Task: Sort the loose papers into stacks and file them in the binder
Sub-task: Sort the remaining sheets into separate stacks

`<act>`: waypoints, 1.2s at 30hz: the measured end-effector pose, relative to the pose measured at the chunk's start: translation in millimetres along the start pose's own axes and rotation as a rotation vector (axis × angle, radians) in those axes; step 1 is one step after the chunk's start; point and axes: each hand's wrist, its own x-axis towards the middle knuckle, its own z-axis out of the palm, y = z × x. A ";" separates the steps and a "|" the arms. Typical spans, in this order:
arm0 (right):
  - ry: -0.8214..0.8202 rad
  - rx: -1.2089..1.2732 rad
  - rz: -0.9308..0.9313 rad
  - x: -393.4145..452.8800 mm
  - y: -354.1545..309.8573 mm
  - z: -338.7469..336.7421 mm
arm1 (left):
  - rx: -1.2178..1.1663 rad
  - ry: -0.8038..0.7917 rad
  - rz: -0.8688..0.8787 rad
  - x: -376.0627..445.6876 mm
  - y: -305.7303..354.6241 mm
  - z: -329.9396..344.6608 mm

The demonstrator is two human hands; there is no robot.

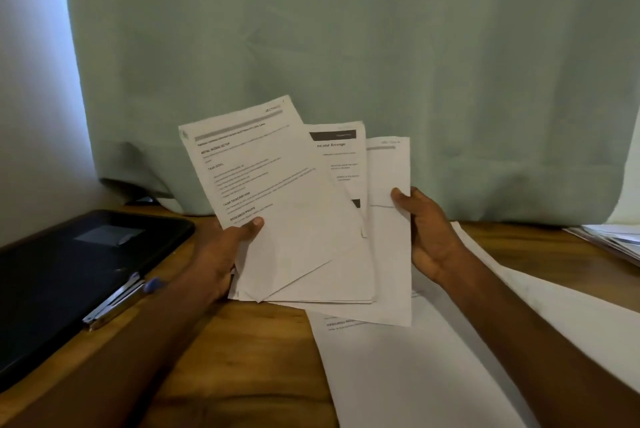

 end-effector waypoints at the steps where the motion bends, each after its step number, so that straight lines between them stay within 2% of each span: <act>1: -0.030 -0.025 0.009 -2.0 0.9 3.6 | -0.001 0.007 0.000 -0.9 -1.5 0.9; 4: -0.114 -0.139 0.037 -7.0 5.1 10.9 | -0.008 -0.012 -0.001 -2.8 -4.7 5.6; 9: 0.000 -0.219 -0.008 -4.7 12.2 10.2 | -0.043 -0.095 -0.024 -10.3 -2.5 16.9; 17: 0.094 -0.056 -0.073 -13.0 10.7 16.1 | -0.084 -0.182 -0.021 -17.8 1.7 21.5; 24: 0.030 0.068 -0.062 -13.3 1.1 19.3 | -0.084 -0.112 -0.038 -12.4 -1.1 15.7; 36: 0.058 0.097 -0.189 -14.5 -6.1 19.0 | -0.126 -0.105 -0.036 -9.2 -0.7 15.7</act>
